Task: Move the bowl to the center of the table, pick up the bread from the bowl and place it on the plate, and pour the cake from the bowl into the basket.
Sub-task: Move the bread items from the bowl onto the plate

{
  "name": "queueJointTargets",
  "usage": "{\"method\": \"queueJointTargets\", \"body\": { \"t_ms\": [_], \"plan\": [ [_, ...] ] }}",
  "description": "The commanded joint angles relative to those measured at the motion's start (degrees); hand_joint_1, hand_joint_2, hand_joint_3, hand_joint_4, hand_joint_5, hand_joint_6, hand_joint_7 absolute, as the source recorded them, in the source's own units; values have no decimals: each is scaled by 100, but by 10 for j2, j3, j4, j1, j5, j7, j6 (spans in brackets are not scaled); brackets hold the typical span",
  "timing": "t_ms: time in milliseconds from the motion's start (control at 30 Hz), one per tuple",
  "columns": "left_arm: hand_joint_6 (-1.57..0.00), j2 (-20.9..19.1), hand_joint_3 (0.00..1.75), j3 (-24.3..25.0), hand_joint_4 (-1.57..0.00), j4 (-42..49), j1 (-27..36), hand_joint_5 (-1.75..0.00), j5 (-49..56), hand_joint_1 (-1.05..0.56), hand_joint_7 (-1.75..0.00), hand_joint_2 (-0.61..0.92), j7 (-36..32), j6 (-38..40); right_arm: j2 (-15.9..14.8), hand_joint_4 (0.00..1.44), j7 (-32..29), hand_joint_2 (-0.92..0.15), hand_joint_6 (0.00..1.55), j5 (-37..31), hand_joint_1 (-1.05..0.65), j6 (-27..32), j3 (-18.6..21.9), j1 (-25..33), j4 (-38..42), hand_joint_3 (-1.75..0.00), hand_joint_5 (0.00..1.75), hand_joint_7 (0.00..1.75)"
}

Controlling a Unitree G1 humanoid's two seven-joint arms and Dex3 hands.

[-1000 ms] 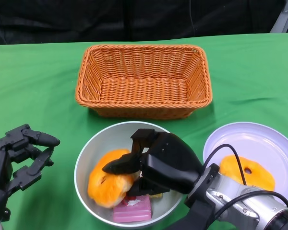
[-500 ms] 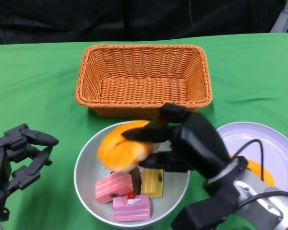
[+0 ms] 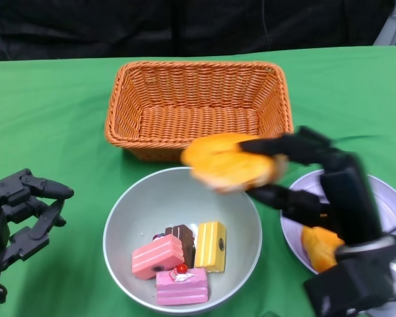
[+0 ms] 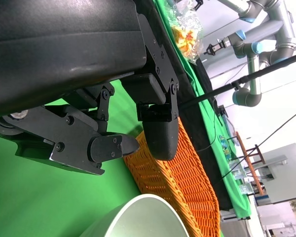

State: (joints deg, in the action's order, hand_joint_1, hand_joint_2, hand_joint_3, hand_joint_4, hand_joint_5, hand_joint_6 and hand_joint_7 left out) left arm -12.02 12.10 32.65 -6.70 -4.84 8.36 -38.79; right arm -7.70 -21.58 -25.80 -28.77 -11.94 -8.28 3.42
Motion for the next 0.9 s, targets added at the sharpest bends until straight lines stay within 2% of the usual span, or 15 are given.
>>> {"method": "queueJointTargets", "body": {
  "t_ms": [33,167,300,500,667,900],
  "plan": [
    [-81,-14,54,6,-73,3,-3,-143,-7,-1,-102,83,6,7,-18,72,-15,-90,85,-3,-12,10,50,28,-3,-15,155,82],
    [-81,-16,52,8,-72,8,-7,-143,-14,0,-103,82,13,6,-36,73,-39,-89,86,-16,-9,4,95,48,25,-14,166,82],
    [-81,-16,52,12,-73,8,-8,-142,-21,1,-105,83,19,8,-50,78,-64,-86,90,-33,-8,0,119,56,55,-13,154,76],
    [-79,-24,51,12,-75,16,-11,-141,-7,-1,-104,83,6,3,-72,81,-92,-84,95,-44,-7,2,144,59,121,-10,153,67],
    [-80,-25,50,13,-76,22,-15,-141,-6,0,-104,84,5,-1,-91,79,-116,-85,99,-66,-6,14,143,48,181,-6,155,57],
    [-80,-26,49,15,-78,31,-19,-140,-8,-3,-103,82,8,-8,-97,80,-141,-86,105,-85,-5,33,128,16,251,-2,150,43]
  ]
}}
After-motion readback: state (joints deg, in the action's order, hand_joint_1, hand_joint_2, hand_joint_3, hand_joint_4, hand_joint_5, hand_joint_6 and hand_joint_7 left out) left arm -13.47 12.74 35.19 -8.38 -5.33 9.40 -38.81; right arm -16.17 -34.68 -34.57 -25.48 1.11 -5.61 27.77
